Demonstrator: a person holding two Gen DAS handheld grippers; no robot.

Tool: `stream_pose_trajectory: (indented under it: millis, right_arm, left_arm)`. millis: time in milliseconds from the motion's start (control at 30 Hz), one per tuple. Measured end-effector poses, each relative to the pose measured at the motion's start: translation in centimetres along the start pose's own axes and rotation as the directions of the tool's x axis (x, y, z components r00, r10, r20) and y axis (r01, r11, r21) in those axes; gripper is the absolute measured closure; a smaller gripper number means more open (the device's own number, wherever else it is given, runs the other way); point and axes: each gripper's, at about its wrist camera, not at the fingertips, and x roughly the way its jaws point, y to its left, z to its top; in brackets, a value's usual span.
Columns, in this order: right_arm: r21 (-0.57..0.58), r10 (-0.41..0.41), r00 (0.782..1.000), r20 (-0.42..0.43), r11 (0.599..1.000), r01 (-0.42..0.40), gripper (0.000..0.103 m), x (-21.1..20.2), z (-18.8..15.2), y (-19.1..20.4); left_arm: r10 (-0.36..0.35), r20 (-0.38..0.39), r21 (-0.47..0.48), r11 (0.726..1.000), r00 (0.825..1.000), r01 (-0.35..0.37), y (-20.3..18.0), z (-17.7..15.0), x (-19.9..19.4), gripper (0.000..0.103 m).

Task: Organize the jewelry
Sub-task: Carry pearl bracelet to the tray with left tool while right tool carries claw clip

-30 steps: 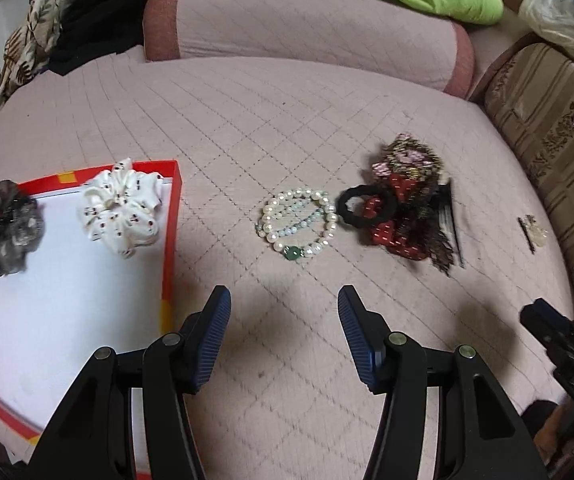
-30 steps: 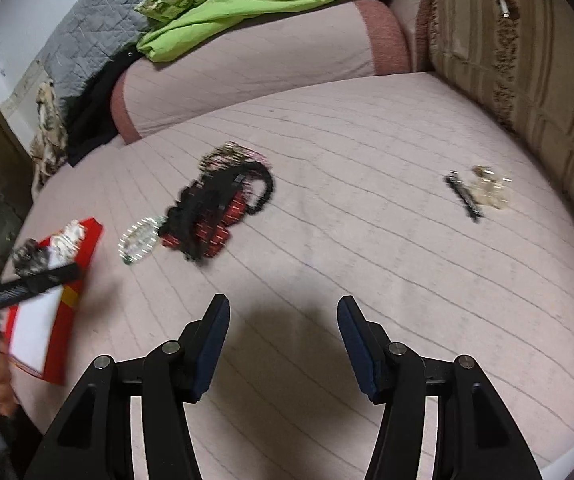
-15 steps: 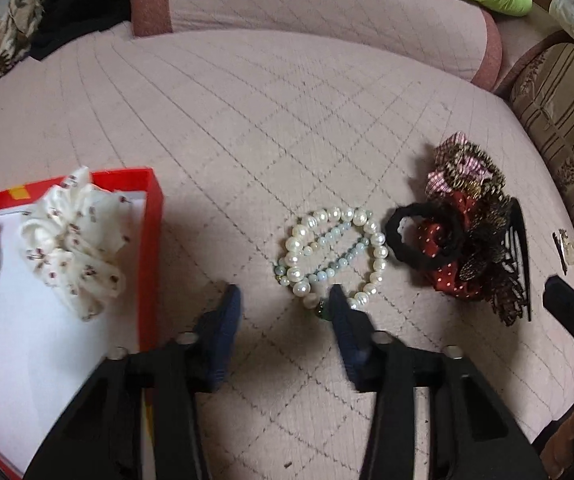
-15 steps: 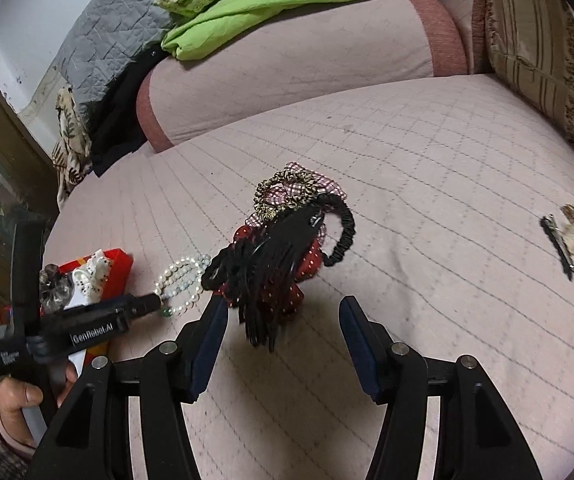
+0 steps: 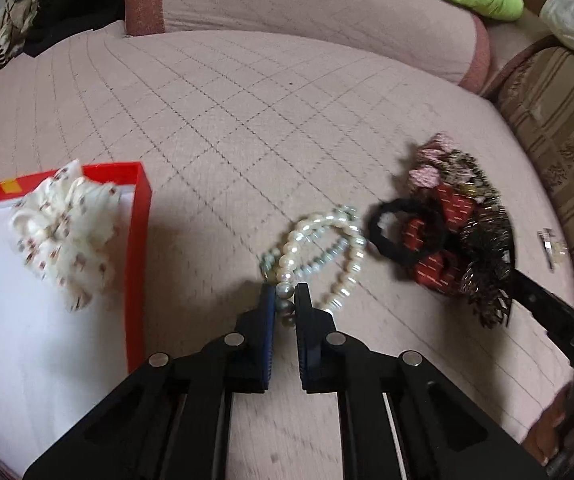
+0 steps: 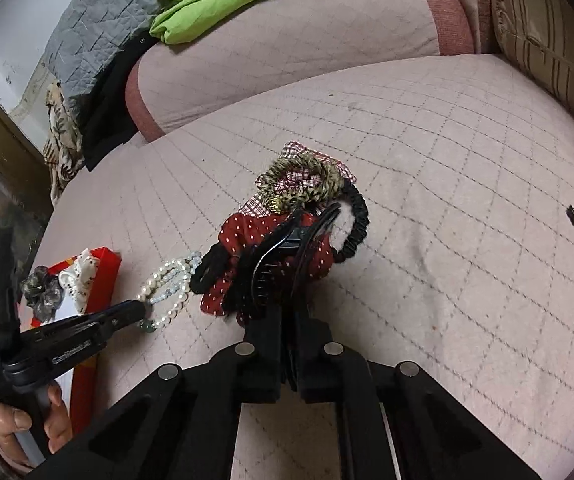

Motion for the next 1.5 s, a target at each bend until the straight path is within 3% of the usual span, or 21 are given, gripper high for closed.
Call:
stream_pose_trajectory:
  millis: [233, 400, 600, 800, 1000, 1300, 1500]
  right_arm:
    - [0.032, 0.019, 1.0, -0.004, 0.999, -0.019, 0.098, -3.6, -3.1, -1.5]
    - [0.077, 0.057, 0.998, -0.014, 0.996, -0.056, 0.098, -5.8, -5.5, -2.4]
    - [0.1, 0.209, 0.977, -0.035, 0.974, -0.204, 0.098, -7.4, -7.5, -1.1]
    - [0.037, 0.281, 0.959, -0.042, 0.959, -0.279, 0.098, -8.8, -8.4, 2.5]
    - [-0.039, 0.292, 0.956, -0.037, 0.955, -0.293, 0.098, -10.0, -8.9, 5.6]
    - [-0.149, 0.285, 0.957, -0.061, 0.945, -0.291, 0.098, -10.8, -9.5, 9.4]
    - [-0.226, 0.293, 0.952, -0.087, 0.925, -0.305, 0.098, -10.5, -9.1, 13.0]
  left_arm:
    - [-0.073, 0.017, -0.022, 0.997, 0.997, 0.074, 0.7, -3.9, -4.6, 0.094]
    - [-0.089, 0.032, -0.045, 0.995, 0.996, 0.09, 1.4, -6.2, -7.0, 0.094]
    - [-0.072, 0.087, -0.038, 0.996, 0.994, 0.075, 1.7, -7.8, -10.3, 0.094]
    - [-0.065, 0.138, -0.041, 0.997, 0.988, 0.072, 2.2, -8.5, -13.1, 0.094]
    - [-0.057, 0.194, -0.064, 0.995, 0.979, 0.071, 3.3, -9.4, -16.2, 0.094]
    - [0.008, 0.261, -0.094, 0.995, 0.965, 0.017, 5.5, -10.0, -19.5, 0.094]
    - [0.072, 0.261, -0.175, 0.984, 0.963, -0.026, 9.4, -10.2, -20.3, 0.094]
